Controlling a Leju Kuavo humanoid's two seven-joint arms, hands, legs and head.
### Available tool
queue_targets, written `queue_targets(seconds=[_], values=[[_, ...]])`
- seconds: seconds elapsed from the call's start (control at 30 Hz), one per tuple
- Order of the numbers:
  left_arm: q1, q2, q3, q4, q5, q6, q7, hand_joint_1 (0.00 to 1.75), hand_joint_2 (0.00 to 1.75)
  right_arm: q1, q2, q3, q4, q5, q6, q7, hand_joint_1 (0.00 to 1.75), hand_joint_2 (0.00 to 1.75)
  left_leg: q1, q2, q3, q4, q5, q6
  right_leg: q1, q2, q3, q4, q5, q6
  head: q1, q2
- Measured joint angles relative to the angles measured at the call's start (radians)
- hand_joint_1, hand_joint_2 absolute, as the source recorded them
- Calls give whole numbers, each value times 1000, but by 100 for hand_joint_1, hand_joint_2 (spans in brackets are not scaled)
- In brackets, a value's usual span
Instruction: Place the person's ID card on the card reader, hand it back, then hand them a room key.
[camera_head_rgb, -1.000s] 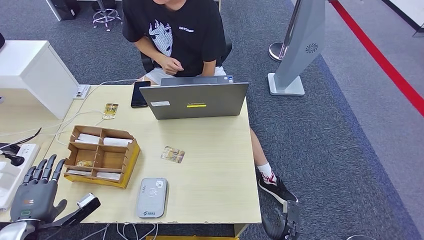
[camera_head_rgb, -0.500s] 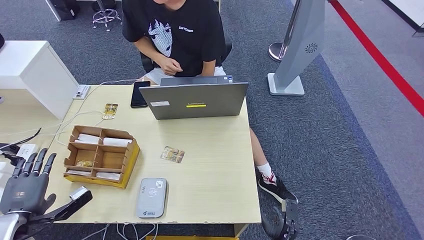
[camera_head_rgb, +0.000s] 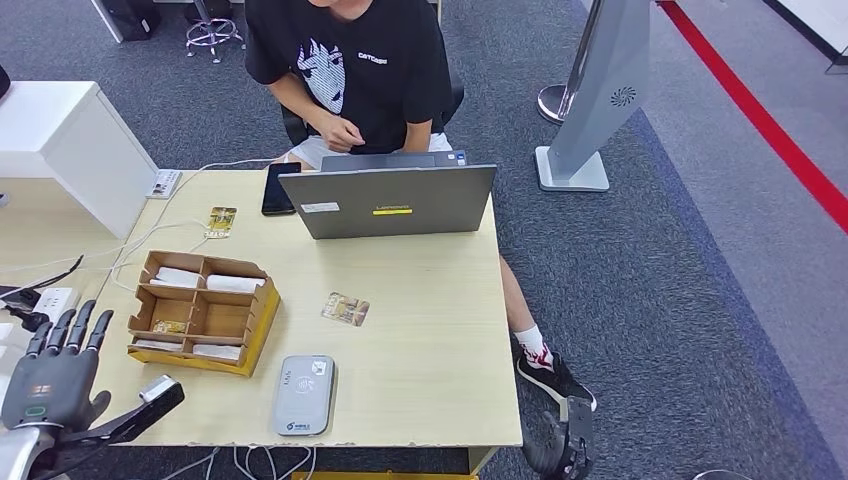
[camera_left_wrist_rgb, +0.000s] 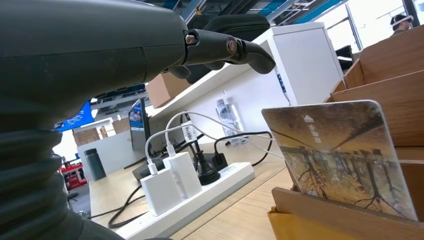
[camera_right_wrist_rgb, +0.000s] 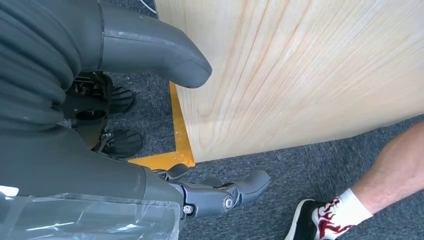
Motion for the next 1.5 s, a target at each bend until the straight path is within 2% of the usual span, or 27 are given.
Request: queue_targets(seconds=[0.53,1.4,1.43,1.5], values=[[-38,-17,-53,14,-39,0,-4,0,175,-5,5,4,0,1,0,0,0,175,0,0,0,0,0,0,0,0,0,0,0,0,0,0],[-35,-17,-113,24,-38,1,3,0,175,-6,8,17,2,-2,7,0,0,175,0,0,0,0,0,0,0,0,0,0,0,0,0,0],[-35,-15,-114,24,-37,1,5,4,175,-6,8,18,2,-2,7,0,0,175,0,0,0,0,0,0,0,0,0,0,0,0,0,0],[-33,-11,-115,24,-34,0,7,91,175,-6,8,20,2,-2,7,0,0,175,0,0,0,0,0,0,0,0,0,0,0,0,0,0]])
